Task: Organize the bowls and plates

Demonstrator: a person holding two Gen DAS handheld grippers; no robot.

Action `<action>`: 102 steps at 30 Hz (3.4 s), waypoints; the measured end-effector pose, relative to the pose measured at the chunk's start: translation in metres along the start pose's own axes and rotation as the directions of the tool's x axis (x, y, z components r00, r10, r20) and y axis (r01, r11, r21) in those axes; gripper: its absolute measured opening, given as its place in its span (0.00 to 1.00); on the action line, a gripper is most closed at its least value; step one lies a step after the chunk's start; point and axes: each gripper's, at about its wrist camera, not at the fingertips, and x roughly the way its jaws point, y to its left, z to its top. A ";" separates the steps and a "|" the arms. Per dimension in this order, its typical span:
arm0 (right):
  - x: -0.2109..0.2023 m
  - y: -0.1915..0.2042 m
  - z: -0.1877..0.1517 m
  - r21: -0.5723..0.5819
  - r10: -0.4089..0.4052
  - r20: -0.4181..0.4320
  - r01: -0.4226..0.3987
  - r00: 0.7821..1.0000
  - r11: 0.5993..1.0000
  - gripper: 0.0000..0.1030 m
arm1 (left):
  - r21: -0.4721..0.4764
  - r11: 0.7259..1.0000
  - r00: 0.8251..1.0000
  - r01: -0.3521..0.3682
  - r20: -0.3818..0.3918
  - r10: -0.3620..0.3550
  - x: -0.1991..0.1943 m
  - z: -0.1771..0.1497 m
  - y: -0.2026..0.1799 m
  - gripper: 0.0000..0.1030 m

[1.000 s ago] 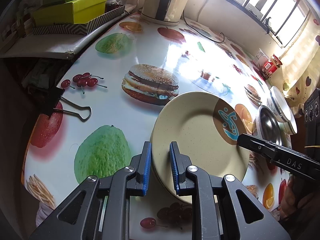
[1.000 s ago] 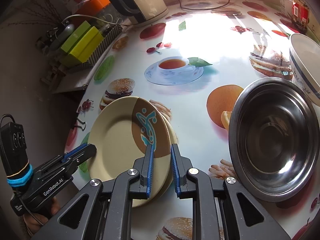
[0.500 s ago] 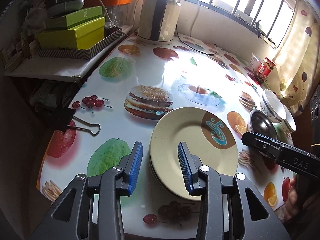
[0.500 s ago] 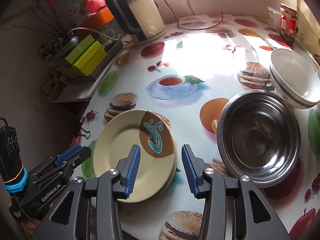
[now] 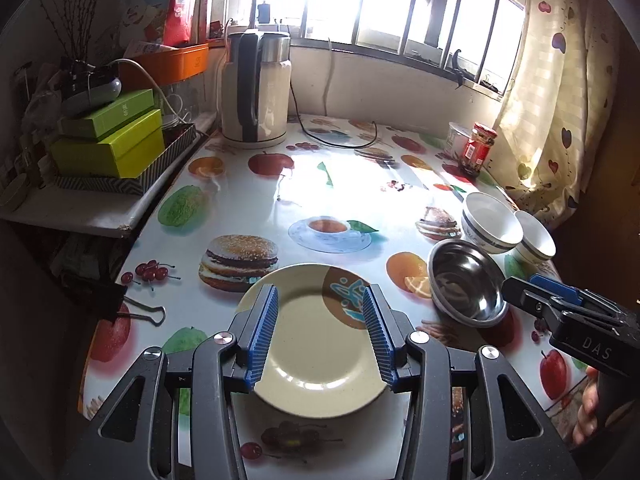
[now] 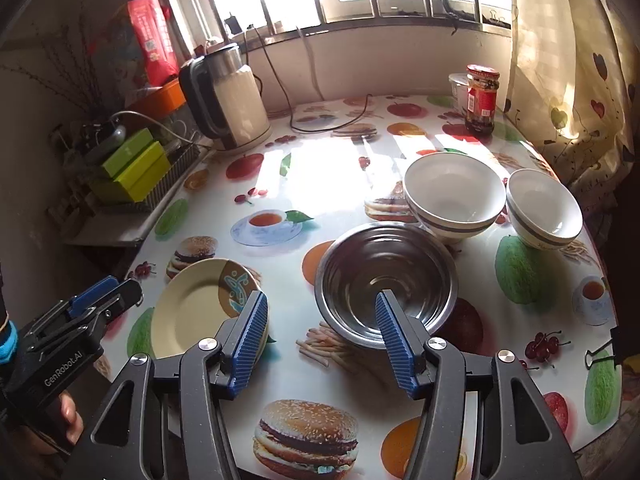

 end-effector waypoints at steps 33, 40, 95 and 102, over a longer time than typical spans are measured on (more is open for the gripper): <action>0.038 -0.121 -0.007 0.165 -0.065 -0.047 0.072 0.997 0.984 0.57 | 0.061 0.978 0.958 0.201 -0.221 -0.183 0.124 0.029 -0.089 0.44; 0.054 -0.122 -0.005 0.155 -0.039 -0.071 0.050 0.997 0.987 0.57 | 0.044 0.976 0.944 0.215 -0.265 -0.196 0.143 0.026 -0.095 0.44; 0.011 -0.168 -0.037 0.256 -0.025 -0.052 0.038 0.998 0.966 0.25 | 0.110 0.929 0.893 0.353 -0.337 -0.300 0.117 -0.003 -0.152 0.44; 0.008 -0.170 -0.016 0.229 -0.044 -0.024 0.048 0.999 0.972 0.27 | 0.092 0.933 0.903 0.348 -0.299 -0.308 0.120 0.021 -0.148 0.44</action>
